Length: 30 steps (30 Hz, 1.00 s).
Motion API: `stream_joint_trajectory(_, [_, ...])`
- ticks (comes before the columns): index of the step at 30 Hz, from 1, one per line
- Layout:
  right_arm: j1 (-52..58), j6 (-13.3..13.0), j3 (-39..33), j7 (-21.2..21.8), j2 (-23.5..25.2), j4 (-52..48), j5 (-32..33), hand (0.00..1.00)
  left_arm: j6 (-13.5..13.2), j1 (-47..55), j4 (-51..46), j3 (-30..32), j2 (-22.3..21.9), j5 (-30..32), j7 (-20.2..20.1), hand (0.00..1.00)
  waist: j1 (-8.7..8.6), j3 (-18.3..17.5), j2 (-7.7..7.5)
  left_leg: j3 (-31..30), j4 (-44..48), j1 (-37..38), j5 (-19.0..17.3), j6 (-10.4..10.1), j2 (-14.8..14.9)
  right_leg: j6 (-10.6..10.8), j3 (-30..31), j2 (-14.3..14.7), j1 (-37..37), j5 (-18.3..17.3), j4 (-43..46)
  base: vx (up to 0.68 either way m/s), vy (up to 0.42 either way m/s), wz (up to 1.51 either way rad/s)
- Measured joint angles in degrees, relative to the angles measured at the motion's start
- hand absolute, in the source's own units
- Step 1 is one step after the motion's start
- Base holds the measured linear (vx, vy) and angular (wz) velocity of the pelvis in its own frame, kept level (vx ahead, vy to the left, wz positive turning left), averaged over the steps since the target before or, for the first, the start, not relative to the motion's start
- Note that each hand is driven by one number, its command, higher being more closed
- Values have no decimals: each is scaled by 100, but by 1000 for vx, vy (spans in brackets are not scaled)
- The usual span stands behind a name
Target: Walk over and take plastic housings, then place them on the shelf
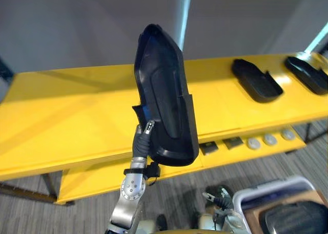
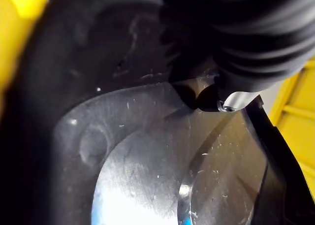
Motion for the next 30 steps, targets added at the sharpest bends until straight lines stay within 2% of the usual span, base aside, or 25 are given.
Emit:
stream_joint_trajectory(2, [38, -1, -16, -4, -13, -97, -2, 0, 0, 63, 8, -43, -52, 1, -21, 100, -27, -46, 36, -28, 149, -43, -214, -182, 177, -44, -203, 120, 173, 217, -313, 119, -251, 9])
stream_joint_trajectory(3, [61, 0, -11, -1, -3, -114, -2, 0, -9, 61, 7, -73, -93, 1, -34, 100, -25, -80, 117, -18, 213, -74, -288, -311, 418, -134, -358, 346, 323, 407, -640, 190, -277, -7])
stream_joint_trajectory(6, [77, -1, -33, -2, 9, -114, -3, 0, -6, 44, 39, -75, -106, 0, -55, 100, -75, -151, 172, -25, 84, -25, -198, -473, 705, -306, -460, 643, 404, 470, -914, 209, -236, -9])
stream_joint_trajectory(8, [90, -1, -59, -7, -8, -114, -13, 0, 0, 15, 116, -74, -118, -1, -61, 100, -178, -161, 162, -24, -177, 104, -42, -707, 730, -357, -523, 680, 468, 477, -1010, 169, -153, 4])
stream_joint_trajectory(10, [129, -1, -66, -6, -18, -113, -48, 0, 12, 4, 249, -74, -181, 0, -62, 100, -202, -186, 178, -20, -421, 289, 82, -822, 733, -363, -533, 702, 571, 480, -1083, 146, -95, 5])
stream_joint_trajectory(15, [165, -2, -20, 2, -19, -59, -226, 0, 63, -4, 418, -30, -199, 9, -29, 100, -198, -312, 168, -17, -630, 402, 212, -677, 717, -428, -476, 766, 694, 586, -1354, 51, -1, -3])
stream_joint_trajectory(18, [109, -4, -23, 3, -38, 107, -227, 0, 121, -178, 775, 81, -188, 27, 2, 100, -204, -342, 200, -18, -805, 515, 293, -588, 692, -380, -478, 798, 906, 814, -1740, -33, 43, 1])
stream_joint_trajectory(19, [54, -3, -21, 5, -31, 215, -229, 0, 242, -437, 1058, 283, -175, 150, 130, 100, -220, -347, 203, -22, -879, 518, 347, -531, 669, -362, -471, 821, 1001, 1013, -2016, -99, 46, -3])
stream_joint_trajectory(21, [40, -3, -20, 9, -33, 240, -232, 0, 317, -642, 1238, 484, -134, 295, 267, 100, -229, -348, 203, -15, -941, 502, 400, -489, 638, -352, -415, 829, 1013, 1139, -2181, -108, 34, -6])
stream_joint_trajectory(23, [-11, -2, -18, 21, -50, 356, -236, 0, 415, -988, 1551, 796, 5, 474, 502, 100, -356, -352, 196, -24, -1070, 448, 548, -469, 581, -336, -382, 804, 997, 1313, -2384, -133, 16, 0])
stream_joint_trajectory(25, [-7, -2, -12, 27, -63, 376, -245, 0, 471, -1201, 1813, 982, 37, 488, 641, 100, -404, -355, 195, -20, -1127, 438, 612, -486, 565, -350, -358, 805, 999, 1416, -2487, -118, -3, -4])
stream_joint_trajectory(27, [27, 1, -5, 30, -122, 379, -314, 0, 581, -1529, 2243, 1265, 81, 506, 846, 100, -525, -355, 194, -19, -1305, 436, 731, -549, 531, -310, -293, 812, 980, 1534, -2677, -172, -24, -9])
stream_joint_trajectory(30, [72, 9, 115, 34, -261, 379, -399, 0, 713, -1859, 2604, 1463, 165, 506, 956, 100, -600, -354, 191, -2, -1496, 419, 849, -626, 506, -306, -227, 825, 915, 1628, -2844, -146, -32, -12])
